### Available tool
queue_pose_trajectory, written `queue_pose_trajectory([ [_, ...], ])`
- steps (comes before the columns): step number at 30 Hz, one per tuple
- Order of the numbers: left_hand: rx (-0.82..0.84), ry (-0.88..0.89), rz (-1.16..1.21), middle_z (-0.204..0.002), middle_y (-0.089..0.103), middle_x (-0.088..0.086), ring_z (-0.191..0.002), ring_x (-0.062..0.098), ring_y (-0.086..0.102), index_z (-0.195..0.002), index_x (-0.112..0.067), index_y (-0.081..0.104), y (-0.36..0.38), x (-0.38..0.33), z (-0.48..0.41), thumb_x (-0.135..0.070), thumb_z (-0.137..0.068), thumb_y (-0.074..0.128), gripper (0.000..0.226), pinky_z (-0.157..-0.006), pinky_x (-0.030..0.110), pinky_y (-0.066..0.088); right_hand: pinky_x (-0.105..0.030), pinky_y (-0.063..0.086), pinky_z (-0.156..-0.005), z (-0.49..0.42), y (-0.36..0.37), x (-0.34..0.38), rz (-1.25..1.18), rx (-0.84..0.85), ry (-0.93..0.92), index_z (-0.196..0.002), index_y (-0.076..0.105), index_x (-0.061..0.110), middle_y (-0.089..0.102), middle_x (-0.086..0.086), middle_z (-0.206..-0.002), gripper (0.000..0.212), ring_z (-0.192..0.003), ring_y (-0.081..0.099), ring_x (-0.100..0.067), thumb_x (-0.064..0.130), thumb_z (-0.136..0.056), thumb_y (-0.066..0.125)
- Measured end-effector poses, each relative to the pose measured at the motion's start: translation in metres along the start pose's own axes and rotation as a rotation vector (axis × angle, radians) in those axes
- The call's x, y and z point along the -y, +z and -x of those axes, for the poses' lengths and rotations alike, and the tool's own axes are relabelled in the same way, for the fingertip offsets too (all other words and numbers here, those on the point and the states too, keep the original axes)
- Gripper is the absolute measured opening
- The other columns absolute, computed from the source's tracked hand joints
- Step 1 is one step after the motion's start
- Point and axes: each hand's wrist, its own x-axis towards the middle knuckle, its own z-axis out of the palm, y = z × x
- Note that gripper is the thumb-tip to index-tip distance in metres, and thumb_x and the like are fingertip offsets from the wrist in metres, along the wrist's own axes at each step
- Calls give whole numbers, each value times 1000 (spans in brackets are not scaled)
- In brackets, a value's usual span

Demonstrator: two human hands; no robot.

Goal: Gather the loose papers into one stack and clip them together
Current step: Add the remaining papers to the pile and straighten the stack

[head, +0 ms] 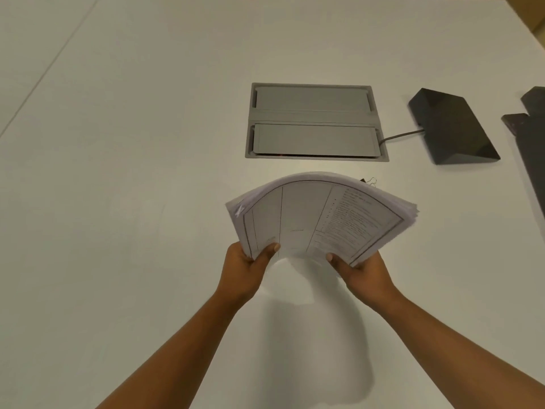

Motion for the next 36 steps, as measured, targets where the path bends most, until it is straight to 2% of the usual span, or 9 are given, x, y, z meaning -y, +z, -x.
queue_pose_trajectory([
  [3,18,-93,-17,-95,68,-18,-88,1,68,-107,-30,63,9,15,0,-20,-89,69,21,-71,13,55,-5,52,-76,-3,5,-14,24,20,30,-113,53,44,63,20,-109,42,-96,61,16,12,-91,66],
  [8,-38,-115,12,-85,72,-6,-77,7,69,-94,-38,63,16,27,-4,-21,-92,65,18,-67,18,58,-1,48,-81,-9,12,-34,22,12,75,-131,53,24,61,18,-114,41,-103,54,15,15,-93,63],
  [11,-29,-105,-1,-85,72,7,-75,18,69,-90,-33,64,16,31,-4,-20,-92,66,13,-67,23,56,-2,49,-78,-11,12,-33,33,0,77,-121,58,28,63,18,-108,29,-95,58,17,14,-95,60],
  [15,-23,-133,-10,-83,71,-14,-75,-6,70,-91,-35,64,16,27,-3,-12,-91,66,23,-61,10,53,1,45,-74,-10,13,-31,49,28,62,-113,53,37,62,15,-106,30,-94,56,25,13,-95,60],
  [19,119,-183,-51,-104,68,-15,-91,-1,67,-115,-27,63,1,24,-3,-17,-92,65,26,-74,10,55,2,46,-73,-8,6,-27,14,85,147,-126,53,32,61,25,-111,32,-93,58,20,22,-96,58],
  [24,163,-244,139,-110,76,-1,-103,21,72,-117,-17,67,-27,-2,-7,-14,-88,69,29,-82,34,61,-20,57,-82,2,-11,-21,-62,284,320,-128,60,21,73,7,-118,39,-107,70,-11,27,-90,66],
  [27,70,-231,310,-108,77,-4,-102,13,72,-117,-20,66,-35,-15,-23,-14,-93,62,25,-82,28,60,-30,57,-89,11,-21,-19,-219,398,431,-130,58,17,73,2,-122,52,-112,70,-15,29,-83,75],
  [31,-4,-204,410,-120,72,7,-114,24,67,-125,-11,64,-33,-21,-45,-12,-96,58,30,-101,46,50,-31,56,-91,20,-25,-21,-254,447,478,-132,56,16,72,0,-125,51,-114,68,-17,23,-85,75],
  [36,-118,-174,419,-114,75,7,-109,21,70,-118,-8,67,-8,-24,-63,-7,-93,61,26,-97,37,54,-49,50,-103,16,-31,-46,-312,476,521,-137,52,12,68,-6,-130,72,-119,65,-26,30,-74,81],
])
